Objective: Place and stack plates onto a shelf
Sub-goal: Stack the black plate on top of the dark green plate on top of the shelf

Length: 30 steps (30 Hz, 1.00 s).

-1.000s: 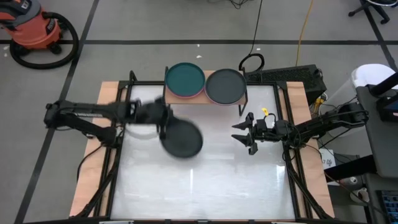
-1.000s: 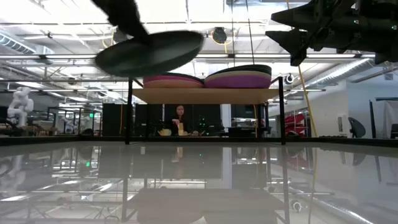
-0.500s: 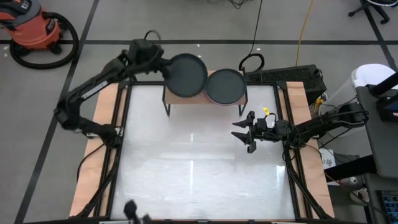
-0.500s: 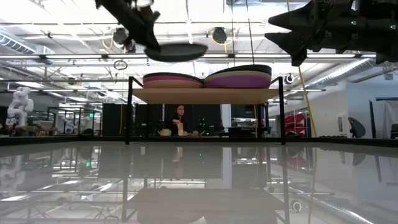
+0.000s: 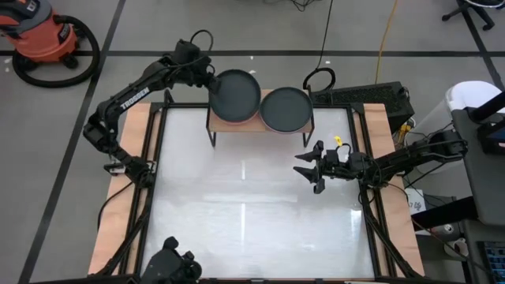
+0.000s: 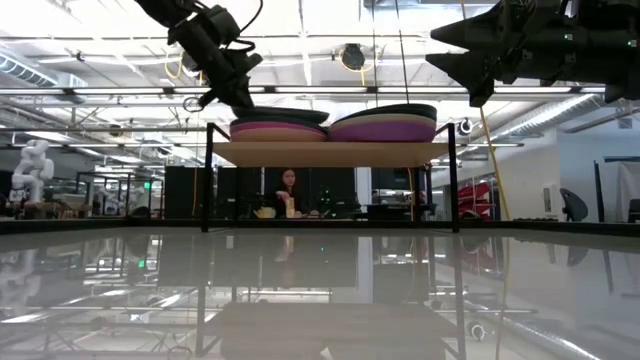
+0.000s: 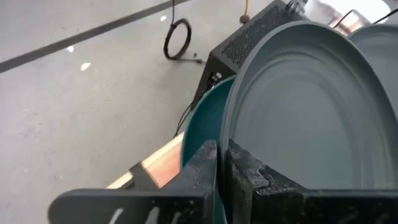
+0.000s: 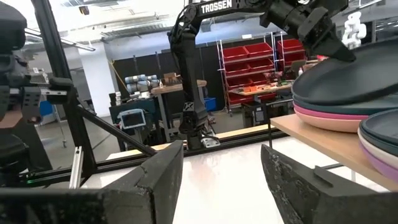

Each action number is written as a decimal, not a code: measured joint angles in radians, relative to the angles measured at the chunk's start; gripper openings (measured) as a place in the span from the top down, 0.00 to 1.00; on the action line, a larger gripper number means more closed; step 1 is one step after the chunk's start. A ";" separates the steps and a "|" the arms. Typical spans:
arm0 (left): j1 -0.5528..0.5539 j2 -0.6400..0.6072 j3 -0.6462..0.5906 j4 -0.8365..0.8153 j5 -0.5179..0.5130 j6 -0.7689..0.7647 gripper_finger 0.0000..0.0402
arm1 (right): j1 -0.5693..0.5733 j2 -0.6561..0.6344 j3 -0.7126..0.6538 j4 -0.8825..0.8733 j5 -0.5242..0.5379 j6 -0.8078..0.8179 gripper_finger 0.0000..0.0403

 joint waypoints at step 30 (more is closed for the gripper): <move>-0.011 0.000 0.000 -0.022 -0.005 0.107 0.83 | 0.000 0.000 0.000 -0.003 -0.003 0.000 0.51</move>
